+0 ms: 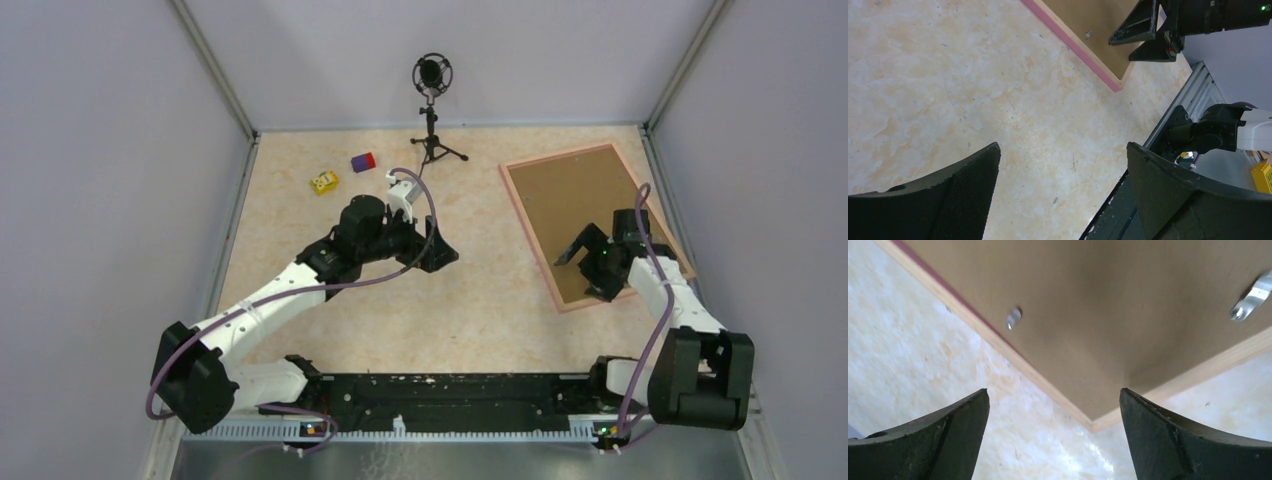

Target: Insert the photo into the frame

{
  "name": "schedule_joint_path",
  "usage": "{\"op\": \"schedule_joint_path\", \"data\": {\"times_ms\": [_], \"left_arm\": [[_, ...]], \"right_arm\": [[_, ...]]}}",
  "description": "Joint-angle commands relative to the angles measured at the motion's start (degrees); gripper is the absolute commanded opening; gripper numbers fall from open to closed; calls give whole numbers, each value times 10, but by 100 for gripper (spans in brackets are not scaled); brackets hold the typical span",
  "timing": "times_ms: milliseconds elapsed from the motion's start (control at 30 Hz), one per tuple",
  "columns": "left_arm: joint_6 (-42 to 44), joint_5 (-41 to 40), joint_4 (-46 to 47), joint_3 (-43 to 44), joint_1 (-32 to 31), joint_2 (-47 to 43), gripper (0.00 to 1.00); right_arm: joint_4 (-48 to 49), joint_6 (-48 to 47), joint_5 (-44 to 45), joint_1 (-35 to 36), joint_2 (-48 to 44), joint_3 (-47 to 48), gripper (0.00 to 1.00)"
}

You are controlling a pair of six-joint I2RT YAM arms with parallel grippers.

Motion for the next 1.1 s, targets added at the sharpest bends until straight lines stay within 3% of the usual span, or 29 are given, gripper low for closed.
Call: {"op": "schedule_joint_path", "data": {"times_ms": [0,167,600,1067], "left_arm": [[-7,11,36,-1,0,2,99],[-10,18,41,-5,0,6,99],[-12,17,43,-6,1,10,99],[-8,15,39,-8,2,3,99]], "right_arm": [[-69,29,-59,27,-53,-34,99],[-43,58,-76,34,-99,-66,96],[17,76,-78,34,-83,-74,80],[96,96,-10,34,-72,-140,78]]}}
